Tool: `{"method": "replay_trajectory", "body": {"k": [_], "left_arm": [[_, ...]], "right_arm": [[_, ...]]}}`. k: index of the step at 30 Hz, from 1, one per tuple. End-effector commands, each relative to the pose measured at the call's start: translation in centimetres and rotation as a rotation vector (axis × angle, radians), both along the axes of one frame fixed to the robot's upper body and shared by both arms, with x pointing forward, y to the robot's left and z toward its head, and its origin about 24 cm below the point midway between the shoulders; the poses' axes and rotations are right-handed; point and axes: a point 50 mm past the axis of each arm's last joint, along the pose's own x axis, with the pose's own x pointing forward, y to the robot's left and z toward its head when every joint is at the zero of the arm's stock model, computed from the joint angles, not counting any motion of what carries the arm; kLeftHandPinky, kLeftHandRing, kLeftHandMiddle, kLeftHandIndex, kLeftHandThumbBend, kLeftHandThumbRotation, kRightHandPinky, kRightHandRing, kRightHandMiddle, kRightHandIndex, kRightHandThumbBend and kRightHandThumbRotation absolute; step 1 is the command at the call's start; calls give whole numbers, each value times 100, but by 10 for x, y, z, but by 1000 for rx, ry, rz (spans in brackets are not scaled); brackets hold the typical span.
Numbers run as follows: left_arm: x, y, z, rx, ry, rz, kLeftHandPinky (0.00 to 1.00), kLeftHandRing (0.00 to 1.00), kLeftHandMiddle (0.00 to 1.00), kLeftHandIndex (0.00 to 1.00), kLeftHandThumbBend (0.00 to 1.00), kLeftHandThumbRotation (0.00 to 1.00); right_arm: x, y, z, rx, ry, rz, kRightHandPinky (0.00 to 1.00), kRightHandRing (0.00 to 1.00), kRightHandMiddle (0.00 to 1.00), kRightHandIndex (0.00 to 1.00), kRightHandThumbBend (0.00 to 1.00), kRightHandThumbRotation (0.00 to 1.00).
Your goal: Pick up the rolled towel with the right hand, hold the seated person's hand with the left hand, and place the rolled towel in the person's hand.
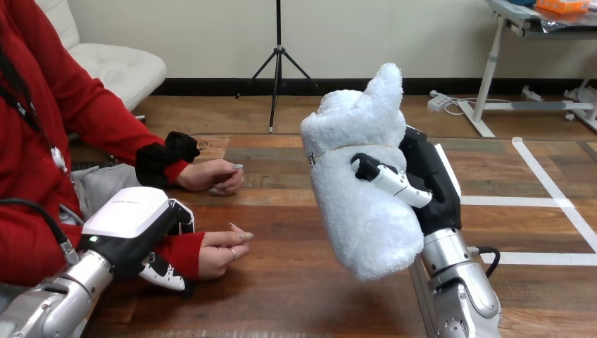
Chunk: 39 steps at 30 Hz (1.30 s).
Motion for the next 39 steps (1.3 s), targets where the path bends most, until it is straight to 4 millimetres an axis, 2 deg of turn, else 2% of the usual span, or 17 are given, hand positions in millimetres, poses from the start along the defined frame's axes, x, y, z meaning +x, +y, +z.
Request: {"method": "replay_trajectory", "body": {"k": [1,6,7,12,15,24,39], "left_arm": [[9,-12,11,-34,-63,-35,35,36,39,40,79,5],[10,-10,8,-26,-40,-7,43,44,46,47,84,12],[10,-9,7,-27,-36,-4,47,48,50,52,86,15],[10,-6,2,-5,-9,21,55,56,60,61,93,22],[11,-3,-1,10,7,38,61,62,66,68,97,29],[11,2,-12,50,32,76,66,70,74,77,100,39],[12,6,-24,111,80,129,69,75,80,84,100,50]], "right_arm": [[13,6,24,21,-100,12,1,7,17,25,49,0],[13,6,24,30,-99,14,1,7,16,24,49,0],[13,5,24,28,-100,14,1,7,16,24,49,0],[12,4,25,18,-105,7,1,7,16,24,49,0],[11,4,25,20,-109,9,1,7,16,24,49,0],[11,3,27,25,-111,7,1,7,15,23,48,0],[10,1,28,25,-117,17,1,6,15,23,46,0]]}}
